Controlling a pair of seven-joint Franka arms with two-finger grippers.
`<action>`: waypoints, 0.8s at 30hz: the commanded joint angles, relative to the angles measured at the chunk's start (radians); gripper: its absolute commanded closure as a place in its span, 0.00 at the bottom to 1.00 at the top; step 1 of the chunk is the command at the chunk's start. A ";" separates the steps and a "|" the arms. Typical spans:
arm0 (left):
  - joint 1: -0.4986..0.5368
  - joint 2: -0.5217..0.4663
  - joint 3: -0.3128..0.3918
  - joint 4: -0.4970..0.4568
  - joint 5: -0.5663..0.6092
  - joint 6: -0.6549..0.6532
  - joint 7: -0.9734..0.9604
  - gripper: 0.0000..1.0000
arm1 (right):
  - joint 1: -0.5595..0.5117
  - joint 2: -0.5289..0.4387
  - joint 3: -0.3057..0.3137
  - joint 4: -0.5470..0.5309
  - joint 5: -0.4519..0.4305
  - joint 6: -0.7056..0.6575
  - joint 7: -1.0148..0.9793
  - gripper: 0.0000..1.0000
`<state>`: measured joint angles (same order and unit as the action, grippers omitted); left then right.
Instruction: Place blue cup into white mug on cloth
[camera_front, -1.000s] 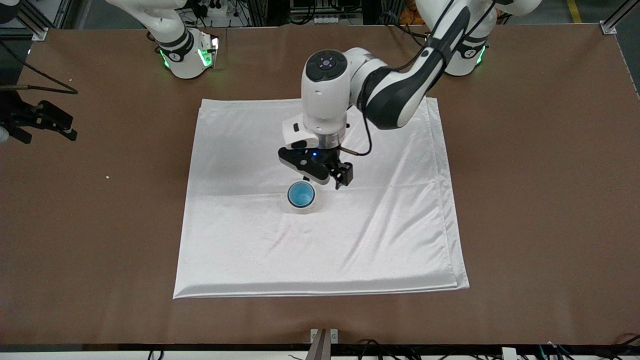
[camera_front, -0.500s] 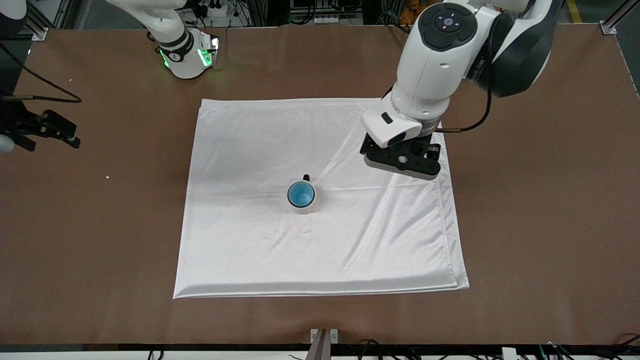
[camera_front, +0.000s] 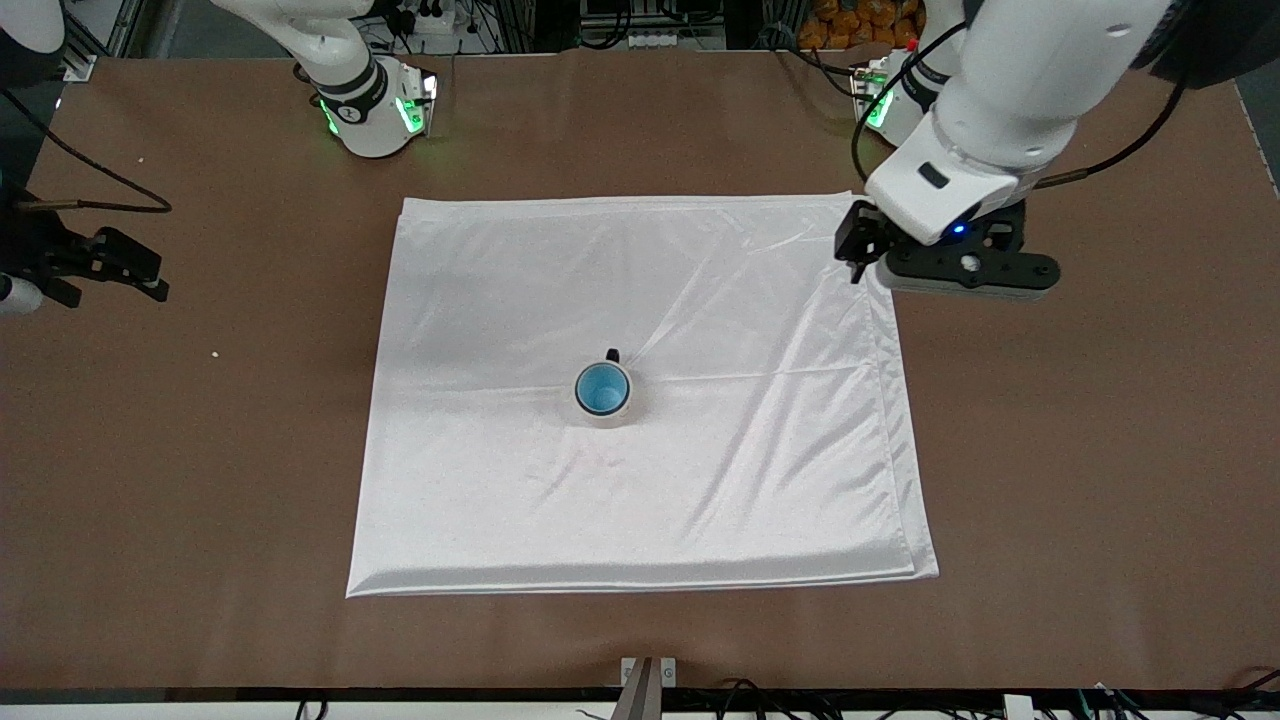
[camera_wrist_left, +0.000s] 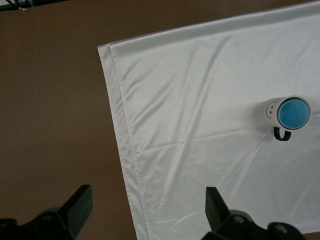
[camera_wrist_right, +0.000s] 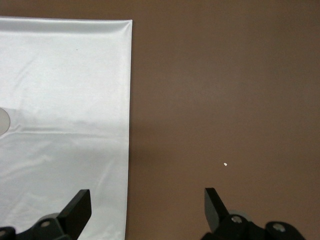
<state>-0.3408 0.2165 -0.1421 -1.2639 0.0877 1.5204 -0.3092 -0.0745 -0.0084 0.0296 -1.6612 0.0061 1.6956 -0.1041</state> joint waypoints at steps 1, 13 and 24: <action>0.060 -0.078 -0.004 -0.032 -0.029 -0.069 0.064 0.00 | 0.009 0.001 -0.008 -0.026 -0.003 0.036 -0.009 0.00; 0.039 -0.152 0.075 -0.043 -0.042 -0.181 0.061 0.00 | -0.001 0.001 -0.008 -0.037 0.000 0.033 0.032 0.00; 0.016 -0.164 0.177 -0.061 -0.088 -0.183 0.094 0.00 | 0.004 -0.001 -0.008 -0.035 0.000 0.003 0.058 0.00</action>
<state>-0.3050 0.0813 0.0027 -1.2880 0.0221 1.3420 -0.2322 -0.0753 0.0002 0.0239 -1.6926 0.0061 1.7124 -0.0658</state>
